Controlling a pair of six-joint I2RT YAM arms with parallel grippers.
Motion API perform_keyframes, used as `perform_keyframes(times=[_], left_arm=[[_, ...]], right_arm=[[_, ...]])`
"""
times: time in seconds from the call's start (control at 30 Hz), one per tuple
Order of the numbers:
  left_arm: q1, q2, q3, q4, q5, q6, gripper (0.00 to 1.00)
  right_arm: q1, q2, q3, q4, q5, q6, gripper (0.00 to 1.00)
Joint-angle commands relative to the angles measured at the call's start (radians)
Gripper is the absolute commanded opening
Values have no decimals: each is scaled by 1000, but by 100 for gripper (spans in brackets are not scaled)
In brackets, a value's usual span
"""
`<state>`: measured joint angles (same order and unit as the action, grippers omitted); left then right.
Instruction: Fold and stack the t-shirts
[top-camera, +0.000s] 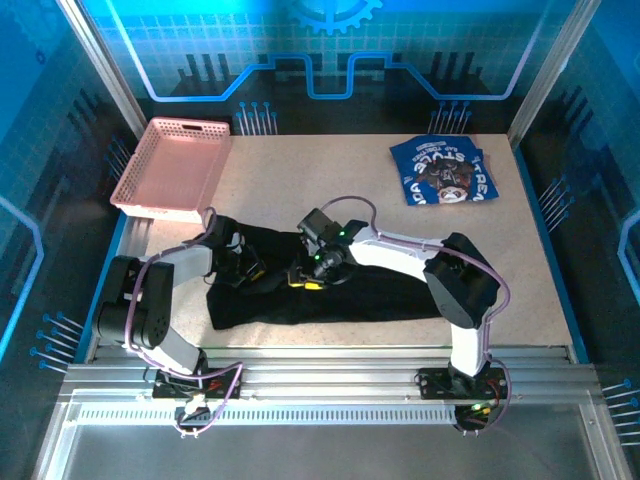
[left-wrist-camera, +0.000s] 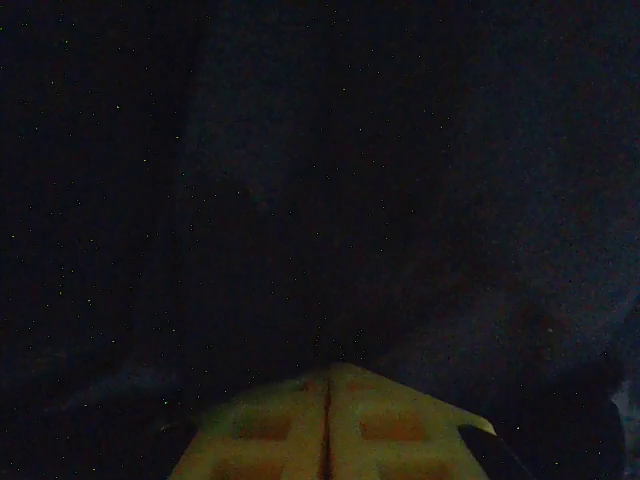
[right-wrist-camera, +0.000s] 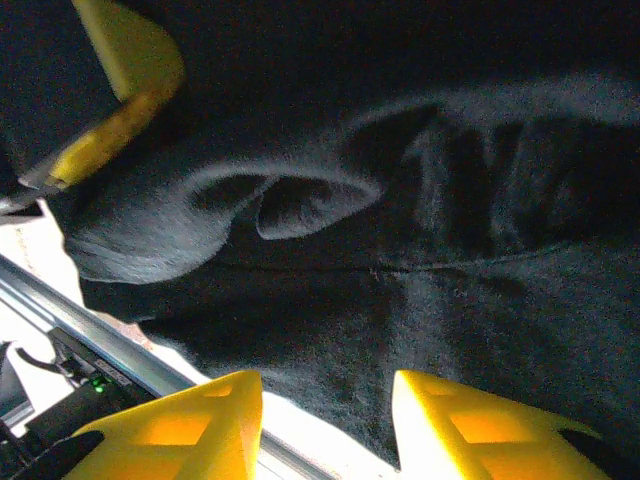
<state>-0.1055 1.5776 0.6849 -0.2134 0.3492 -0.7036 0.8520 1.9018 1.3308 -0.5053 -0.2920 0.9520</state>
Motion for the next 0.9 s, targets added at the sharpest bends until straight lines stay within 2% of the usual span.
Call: perform_keyframes(times=[0.0, 0.23, 0.57, 0.73, 0.87], left_arm=[[6, 58, -54, -69, -50, 21, 10], [6, 51, -70, -58, -44, 13, 10], [6, 50, -81, -40, -38, 6, 9], [6, 55, -76, -38, -38, 6, 10], [6, 58, -73, -37, -36, 6, 9]], right_arm=[[14, 40, -1, 28, -10, 44, 42], [14, 146, 134, -11, -11, 12, 43], [8, 243, 221, -42, 6, 16, 42], [-1, 273, 252, -69, 21, 25, 35], [-10, 277, 263, -106, 36, 22, 20]])
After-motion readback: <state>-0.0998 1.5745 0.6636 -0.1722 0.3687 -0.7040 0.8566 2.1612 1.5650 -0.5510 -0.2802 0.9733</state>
